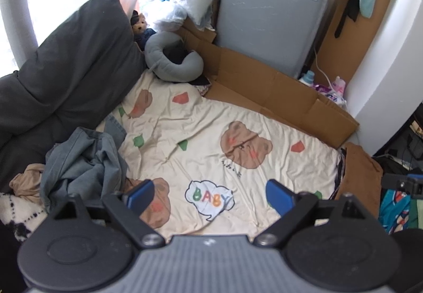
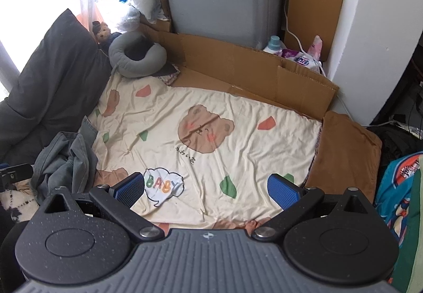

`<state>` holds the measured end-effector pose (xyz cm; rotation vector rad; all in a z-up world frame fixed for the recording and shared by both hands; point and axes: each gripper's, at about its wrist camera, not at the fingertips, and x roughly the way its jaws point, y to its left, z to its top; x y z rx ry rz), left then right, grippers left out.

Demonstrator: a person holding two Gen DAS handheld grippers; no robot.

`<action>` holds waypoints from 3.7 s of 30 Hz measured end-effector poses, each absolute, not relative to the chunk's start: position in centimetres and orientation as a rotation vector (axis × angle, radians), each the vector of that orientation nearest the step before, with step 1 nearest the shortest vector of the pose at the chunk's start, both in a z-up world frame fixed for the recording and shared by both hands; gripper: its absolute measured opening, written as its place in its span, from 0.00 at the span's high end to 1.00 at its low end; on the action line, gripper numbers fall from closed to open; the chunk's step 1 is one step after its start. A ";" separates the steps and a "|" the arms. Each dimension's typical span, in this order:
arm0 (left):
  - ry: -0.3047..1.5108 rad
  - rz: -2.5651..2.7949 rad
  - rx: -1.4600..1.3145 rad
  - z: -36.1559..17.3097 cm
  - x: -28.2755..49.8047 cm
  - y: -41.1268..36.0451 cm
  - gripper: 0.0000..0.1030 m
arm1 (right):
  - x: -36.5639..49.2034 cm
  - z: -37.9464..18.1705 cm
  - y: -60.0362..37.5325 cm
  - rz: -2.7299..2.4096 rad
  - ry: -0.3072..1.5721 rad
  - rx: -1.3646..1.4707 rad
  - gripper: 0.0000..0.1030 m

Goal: Fold clothes
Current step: 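Move both grippers toward the crumpled light-blue jeans beside the grey cushion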

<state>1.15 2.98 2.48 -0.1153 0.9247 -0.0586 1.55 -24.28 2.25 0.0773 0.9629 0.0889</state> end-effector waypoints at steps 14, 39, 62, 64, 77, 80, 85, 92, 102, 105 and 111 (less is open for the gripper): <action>0.919 -0.011 -0.127 1.3 3.7 6.4 0.00 | 5.3 0.7 -22.7 0.105 0.977 0.091 0.01; 0.921 0.053 -0.202 -3.5 9.8 11.6 0.00 | 14.5 -3.7 -19.2 0.225 0.972 -0.042 0.01; 0.884 0.279 -0.187 -9.6 12.8 18.6 0.01 | 21.2 -10.3 -14.5 0.506 0.929 -0.107 0.01; 0.893 0.291 -0.189 -10.3 13.0 19.2 0.01 | 21.3 -11.0 -13.9 0.522 0.927 -0.118 0.01; 0.917 0.441 -0.229 -16.9 12.1 24.5 0.01 | 21.8 -17.2 -9.8 0.706 0.917 -0.170 0.02; 0.898 0.487 -0.221 -18.0 11.3 26.0 0.01 | 21.6 -18.4 -8.7 0.746 0.909 -0.190 0.03; 0.880 0.561 -0.235 -19.7 9.8 28.7 0.02 | 21.9 -20.4 -6.7 0.802 0.918 -0.202 0.05; 0.859 0.649 -0.222 -22.1 7.7 31.3 0.08 | 22.9 -22.9 -3.9 0.850 0.944 -0.245 0.07; 0.829 0.722 -0.211 -26.1 4.9 32.7 0.21 | 22.9 -26.4 0.6 0.885 0.956 -0.238 0.08; 0.822 0.738 -0.237 -27.1 4.5 33.7 0.24 | 23.2 -27.6 2.1 0.888 0.962 -0.203 0.13; 0.809 0.740 -0.247 -28.8 4.2 35.0 0.38 | 24.0 -30.0 5.8 0.886 0.977 -0.122 0.19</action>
